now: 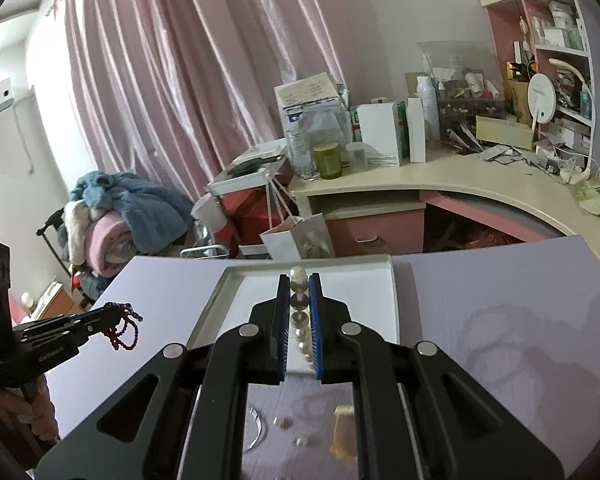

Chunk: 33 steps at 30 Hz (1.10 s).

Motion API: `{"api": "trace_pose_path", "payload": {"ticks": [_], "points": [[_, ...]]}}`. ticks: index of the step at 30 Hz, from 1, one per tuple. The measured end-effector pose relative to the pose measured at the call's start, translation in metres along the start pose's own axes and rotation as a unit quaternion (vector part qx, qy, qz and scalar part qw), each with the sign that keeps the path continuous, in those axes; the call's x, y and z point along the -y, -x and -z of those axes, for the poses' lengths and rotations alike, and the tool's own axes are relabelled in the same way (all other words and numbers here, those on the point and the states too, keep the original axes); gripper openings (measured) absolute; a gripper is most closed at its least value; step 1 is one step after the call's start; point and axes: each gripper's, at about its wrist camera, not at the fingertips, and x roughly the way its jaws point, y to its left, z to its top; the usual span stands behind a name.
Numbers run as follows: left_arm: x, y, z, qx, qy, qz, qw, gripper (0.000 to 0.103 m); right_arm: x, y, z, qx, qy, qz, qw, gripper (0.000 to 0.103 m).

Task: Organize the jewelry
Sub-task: 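Carry both bracelets into the white tray and open both tools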

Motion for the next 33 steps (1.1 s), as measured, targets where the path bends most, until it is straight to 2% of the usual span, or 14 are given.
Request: {"api": "trace_pose_path", "payload": {"ticks": [4,11,16,18,20,21,22,30,31,32,33], "points": [[-0.002,-0.033,-0.025,-0.007,-0.003,0.004,1.0000,0.008,0.005,-0.035,-0.014,-0.018,0.002,0.015,1.000,0.010],[-0.003,-0.101,-0.046,-0.038,-0.007,0.014,0.9991,0.008,0.010,-0.108,-0.011,-0.078,-0.001,0.023,0.997,0.010],[-0.004,-0.139,-0.052,-0.053,-0.016,0.017,0.9983,0.008,0.019,-0.138,-0.012,-0.078,-0.019,0.029,0.996,0.010],[-0.004,-0.149,-0.053,-0.058,-0.021,0.018,0.9979,0.008,0.023,-0.147,-0.011,-0.085,-0.020,0.044,0.995,0.012],[-0.004,-0.157,-0.054,-0.061,-0.024,0.018,0.9977,0.008,0.030,-0.147,-0.008,-0.092,-0.032,0.042,0.994,0.035],[-0.005,-0.161,-0.054,-0.063,-0.025,0.018,0.9976,0.009,0.032,-0.144,-0.007,-0.090,-0.037,0.044,0.994,0.058],[-0.006,-0.164,-0.054,-0.065,-0.023,0.018,0.9975,0.009,0.037,-0.137,-0.005,-0.082,-0.041,0.048,0.995,0.063],[-0.007,-0.178,-0.057,-0.065,-0.026,0.004,0.9975,0.010,0.058,-0.114,0.007,-0.086,-0.062,0.073,0.992,0.063],[-0.007,-0.178,-0.057,-0.065,-0.027,-0.001,0.9975,0.015,0.060,-0.107,0.009,-0.084,-0.065,0.076,0.991,0.063],[-0.008,-0.176,-0.058,-0.062,-0.024,-0.005,0.9978,0.034,0.061,-0.101,0.010,-0.082,-0.066,0.078,0.991,0.063],[-0.009,-0.171,-0.058,-0.057,-0.018,-0.008,0.9982,0.045,0.062,-0.094,0.012,-0.078,-0.066,0.080,0.992,0.063]]}}
